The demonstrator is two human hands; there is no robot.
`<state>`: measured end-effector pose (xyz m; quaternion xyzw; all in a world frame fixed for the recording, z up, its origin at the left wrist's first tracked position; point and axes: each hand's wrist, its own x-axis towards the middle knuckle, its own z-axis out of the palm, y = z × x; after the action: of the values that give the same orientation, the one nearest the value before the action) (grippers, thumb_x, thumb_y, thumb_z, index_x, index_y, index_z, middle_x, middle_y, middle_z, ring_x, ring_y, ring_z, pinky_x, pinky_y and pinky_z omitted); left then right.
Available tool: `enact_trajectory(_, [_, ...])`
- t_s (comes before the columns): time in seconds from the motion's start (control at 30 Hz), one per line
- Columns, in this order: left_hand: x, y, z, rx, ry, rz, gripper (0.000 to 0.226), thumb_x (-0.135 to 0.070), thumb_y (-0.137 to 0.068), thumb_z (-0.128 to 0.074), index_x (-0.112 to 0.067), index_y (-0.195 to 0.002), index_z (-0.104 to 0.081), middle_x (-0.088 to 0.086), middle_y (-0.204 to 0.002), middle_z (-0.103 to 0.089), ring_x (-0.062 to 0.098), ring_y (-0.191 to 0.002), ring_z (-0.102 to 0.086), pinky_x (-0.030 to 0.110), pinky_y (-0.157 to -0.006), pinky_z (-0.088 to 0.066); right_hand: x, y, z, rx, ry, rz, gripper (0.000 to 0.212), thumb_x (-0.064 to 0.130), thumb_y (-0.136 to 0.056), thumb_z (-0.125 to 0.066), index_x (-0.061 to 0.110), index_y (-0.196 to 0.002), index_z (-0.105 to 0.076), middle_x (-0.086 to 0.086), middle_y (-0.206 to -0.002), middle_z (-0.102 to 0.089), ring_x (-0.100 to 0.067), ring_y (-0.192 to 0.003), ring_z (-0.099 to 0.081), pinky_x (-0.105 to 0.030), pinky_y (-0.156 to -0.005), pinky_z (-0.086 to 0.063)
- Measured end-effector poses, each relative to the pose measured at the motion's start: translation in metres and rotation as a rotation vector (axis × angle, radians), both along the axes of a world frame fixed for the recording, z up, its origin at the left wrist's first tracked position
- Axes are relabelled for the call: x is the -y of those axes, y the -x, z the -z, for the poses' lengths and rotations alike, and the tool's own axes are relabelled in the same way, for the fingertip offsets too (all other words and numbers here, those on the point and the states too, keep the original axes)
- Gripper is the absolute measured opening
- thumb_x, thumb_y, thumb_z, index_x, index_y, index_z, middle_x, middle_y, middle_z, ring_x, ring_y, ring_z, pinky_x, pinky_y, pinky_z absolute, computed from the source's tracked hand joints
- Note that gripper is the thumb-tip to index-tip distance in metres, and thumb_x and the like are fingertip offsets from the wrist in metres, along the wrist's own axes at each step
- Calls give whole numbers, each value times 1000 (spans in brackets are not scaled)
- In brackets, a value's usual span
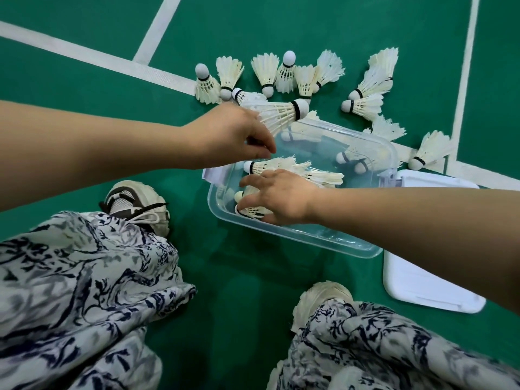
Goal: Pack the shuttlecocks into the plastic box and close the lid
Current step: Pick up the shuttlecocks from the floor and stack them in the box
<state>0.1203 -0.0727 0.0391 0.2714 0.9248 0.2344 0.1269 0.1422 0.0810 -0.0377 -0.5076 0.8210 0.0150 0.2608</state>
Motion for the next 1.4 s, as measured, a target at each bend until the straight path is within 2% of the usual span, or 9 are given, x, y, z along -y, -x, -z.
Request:
enact_trajectory(0.17, [4,-1,0,-16,-2,1,14,-19,-78,-69,-13,-91,-73,-5,-70,-51,9,-64,-46,-3,-60,-29,-5,-5,1,47,90,130,46,33,-83,-57,38,-128,-48,-2,-144,-34,-27,-121,-45,-32,-99,-34])
enact_trajectory(0.3, [6,-3,0,-24,0,-5,15,-20,-79,-68,-14,-92,-73,-4,-71,-52,8,-64,-46,10,-56,-29,-22,-11,-4,169,213,334,44,29,-78,-64,30,-121,-56,-6,-134,-44,-28,-113,-49,-35,-96,-38])
enact_trajectory(0.4, [5,-3,-1,-28,0,-4,15,-19,-79,-68,-13,-92,-73,-4,-70,-51,7,-62,-44,3,-58,-30,-44,-19,-9,228,306,552,41,27,-74,-67,31,-115,-58,-1,-128,-45,-22,-110,-51,-33,-93,-42])
enact_trajectory(0.53, [3,-4,0,-22,11,-5,16,-20,-80,-68,-14,-93,-73,-4,-72,-54,10,-67,-50,4,-57,-27,-82,-27,-14,257,313,743,41,31,-77,-68,35,-115,-54,5,-128,-41,-15,-111,-49,-32,-95,-42])
enact_trajectory(0.63, [1,-3,0,-20,23,-7,16,-20,-80,-67,-15,-94,-72,-3,-74,-54,11,-68,-52,15,-61,-30,-99,-19,-17,201,261,728,42,31,-77,-68,36,-116,-53,4,-130,-41,-14,-110,-50,-29,-90,-43])
enact_trajectory(0.77, [-1,-3,2,-18,28,-19,16,-20,-80,-67,-15,-95,-72,-2,-75,-56,12,-70,-53,18,-66,-32,-102,-12,-21,176,159,658,41,33,-77,-65,38,-115,-50,6,-127,-42,-17,-104,-52,-37,-88,-47])
enact_trajectory(0.93, [-2,-3,5,-21,22,-17,15,-20,-79,-68,-16,-93,-73,5,-76,-64,15,-69,-55,21,-68,-35,-98,-11,-27,186,271,728,41,28,-73,-64,38,-110,-51,15,-109,-38,-12,-96,-48,-35,-85,-47])
enact_trajectory(1.17, [-5,-2,7,-21,37,-13,16,-20,-80,-67,-16,-94,-73,8,-77,-65,16,-69,-54,23,-68,-36,-97,-7,-25,180,-18,640,43,30,-74,-63,37,-114,-49,6,-104,-40,-19,-91,-49,-36,-82,-48])
enact_trajectory(1.4, [-7,-2,4,-13,37,-3,16,-21,-80,-67,-16,-94,-72,3,-74,-60,17,-69,-56,21,-66,-34,-82,-3,-2,315,-23,747,41,28,-73,-63,30,-113,-51,-2,-100,-45,-26,-91,-56,-33,-82,-49])
